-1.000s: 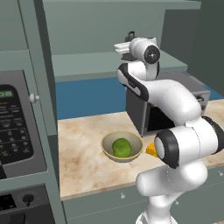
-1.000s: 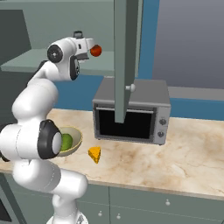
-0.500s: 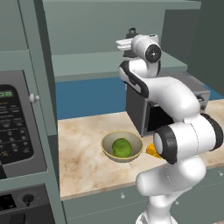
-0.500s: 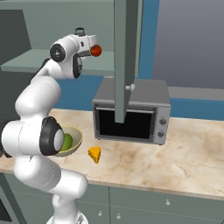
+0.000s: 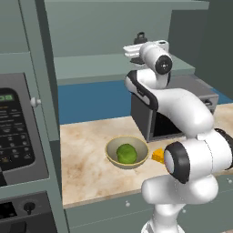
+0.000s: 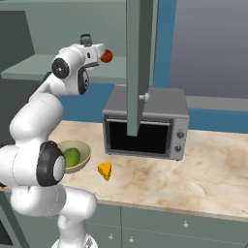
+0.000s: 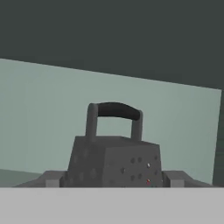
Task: Pick the cheese from the fridge and the cheese grater from the cabinet and place them next to the salad bowl.
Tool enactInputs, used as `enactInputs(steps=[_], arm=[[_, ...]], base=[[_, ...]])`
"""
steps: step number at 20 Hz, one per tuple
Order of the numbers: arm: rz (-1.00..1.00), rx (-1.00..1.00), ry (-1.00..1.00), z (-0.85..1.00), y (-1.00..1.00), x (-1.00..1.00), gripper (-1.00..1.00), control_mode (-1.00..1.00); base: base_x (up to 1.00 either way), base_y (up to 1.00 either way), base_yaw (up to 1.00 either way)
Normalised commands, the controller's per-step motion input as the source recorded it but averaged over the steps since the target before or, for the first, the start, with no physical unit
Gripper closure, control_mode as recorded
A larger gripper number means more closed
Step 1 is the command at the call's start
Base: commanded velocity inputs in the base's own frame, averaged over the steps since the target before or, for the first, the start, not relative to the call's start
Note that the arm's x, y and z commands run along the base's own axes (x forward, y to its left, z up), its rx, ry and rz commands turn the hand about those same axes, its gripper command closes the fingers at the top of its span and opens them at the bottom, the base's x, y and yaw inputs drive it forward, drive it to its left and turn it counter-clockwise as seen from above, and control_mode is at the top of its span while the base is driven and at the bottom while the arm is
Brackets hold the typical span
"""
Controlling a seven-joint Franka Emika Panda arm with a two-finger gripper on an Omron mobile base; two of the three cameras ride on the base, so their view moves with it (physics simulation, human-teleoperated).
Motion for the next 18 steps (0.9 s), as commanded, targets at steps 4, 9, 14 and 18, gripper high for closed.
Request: enactInputs(steps=[4,9,14,18], arm=[[0.00,0.00,0.00,-0.20,0.00,-0.53,1.00,-1.00],[0.00,0.00,-0.04,-0.10,0.00,-0.65,1.00,-1.00],[0.00,0.00,-0.05,0.00,0.00,-0.54,1.00,-1.00],[0.00,0.02,-0.04,0.01,0.00,-0.65,1.00,-1.00]], base=[[0.00,0.00,0.00],[0.00,0.00,0.00],[0.00,0.00,0.00],[0.00,0.00,0.00]])
